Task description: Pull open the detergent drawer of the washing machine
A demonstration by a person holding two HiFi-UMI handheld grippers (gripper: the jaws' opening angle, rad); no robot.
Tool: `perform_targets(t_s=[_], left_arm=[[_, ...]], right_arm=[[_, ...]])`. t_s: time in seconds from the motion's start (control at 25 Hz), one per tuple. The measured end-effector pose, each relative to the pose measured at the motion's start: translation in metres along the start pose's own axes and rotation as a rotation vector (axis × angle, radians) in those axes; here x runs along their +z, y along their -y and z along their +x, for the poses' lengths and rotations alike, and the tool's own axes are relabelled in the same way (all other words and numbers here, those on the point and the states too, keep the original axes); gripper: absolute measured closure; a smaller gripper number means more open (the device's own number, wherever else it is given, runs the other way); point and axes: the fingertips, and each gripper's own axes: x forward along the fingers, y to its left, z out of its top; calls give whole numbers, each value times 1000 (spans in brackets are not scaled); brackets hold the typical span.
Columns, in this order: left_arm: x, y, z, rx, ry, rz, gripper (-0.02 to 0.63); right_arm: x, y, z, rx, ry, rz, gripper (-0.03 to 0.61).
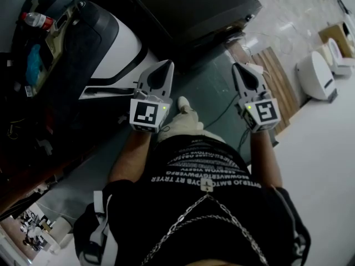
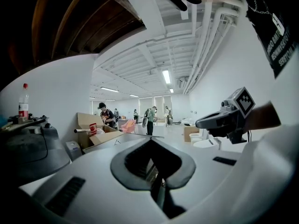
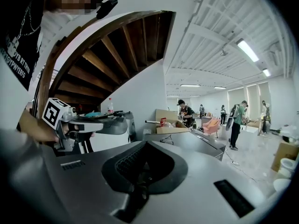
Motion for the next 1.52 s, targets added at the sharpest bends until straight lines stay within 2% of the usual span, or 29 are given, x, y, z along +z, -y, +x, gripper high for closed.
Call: perform_targets(t_s=[0.16,0.48,1.0,1.12,1.2,1.32,1.52], left_arm=[[11,-21,23,9,28,-13,620],[-1,-61,53,13,21,-64,620],[-14,-109,79,22,-1,-76,620],[-13,-114,81,40,-15,-62,620],[-16,-116,81,61,-21,-84,620],[-20,-117,81,100,-32,-101,620],[-18,-115,83,179,-54,-104,620]], right_arm=[[11,14,28,10,-9,-15,577],[22,25,87,27,-25,-34,577],[27,23,152,67,-56,-48,577],[28,24,162,91,-60,-46,577],[27,26,169,113,-62,-54,577],[23,30,176,155,-69,-85,577],[26,35,184,246,-78,-81,577]])
